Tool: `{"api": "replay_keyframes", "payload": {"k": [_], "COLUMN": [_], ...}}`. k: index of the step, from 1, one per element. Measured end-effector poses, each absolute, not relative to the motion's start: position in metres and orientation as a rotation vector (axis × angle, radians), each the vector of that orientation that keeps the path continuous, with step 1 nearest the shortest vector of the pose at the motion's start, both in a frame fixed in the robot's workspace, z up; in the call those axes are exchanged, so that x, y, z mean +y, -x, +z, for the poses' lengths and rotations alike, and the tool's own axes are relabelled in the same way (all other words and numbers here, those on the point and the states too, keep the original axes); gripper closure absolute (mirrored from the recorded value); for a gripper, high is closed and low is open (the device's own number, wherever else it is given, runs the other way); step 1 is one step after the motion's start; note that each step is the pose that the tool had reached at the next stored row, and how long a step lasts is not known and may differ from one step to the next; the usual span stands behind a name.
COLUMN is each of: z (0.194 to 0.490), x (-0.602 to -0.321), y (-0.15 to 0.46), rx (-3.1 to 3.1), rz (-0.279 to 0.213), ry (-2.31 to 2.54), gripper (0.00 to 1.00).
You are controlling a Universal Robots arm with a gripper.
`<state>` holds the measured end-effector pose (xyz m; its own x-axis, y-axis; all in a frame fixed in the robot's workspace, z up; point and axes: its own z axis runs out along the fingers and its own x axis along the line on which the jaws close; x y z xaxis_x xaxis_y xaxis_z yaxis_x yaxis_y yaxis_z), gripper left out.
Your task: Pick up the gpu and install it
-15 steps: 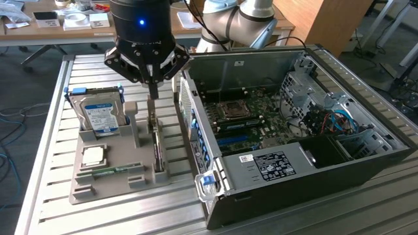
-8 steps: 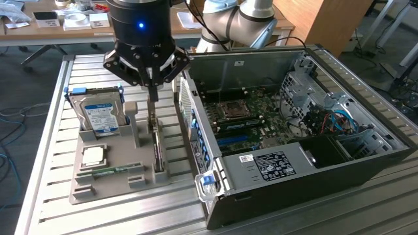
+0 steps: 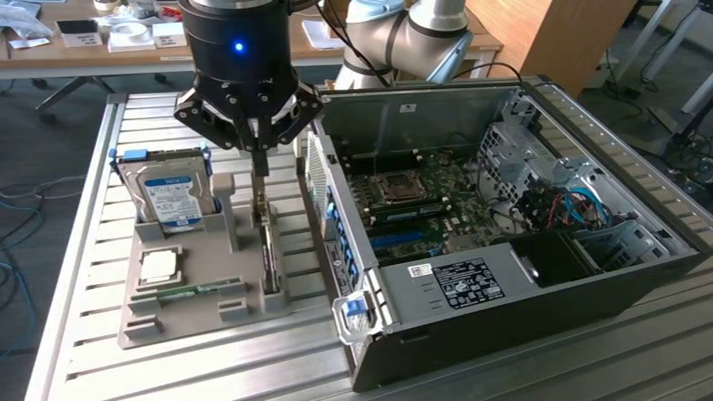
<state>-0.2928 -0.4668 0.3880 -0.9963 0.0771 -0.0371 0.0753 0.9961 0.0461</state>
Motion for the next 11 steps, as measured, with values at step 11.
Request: {"api": "replay_keyframes", "payload": {"k": [11], "z": [0.3879], "x": [-0.4668], "y": [0.2941], "rx": [3.100], "rz": [0.069], "ry": [-0.118], "gripper": [0.89]}}
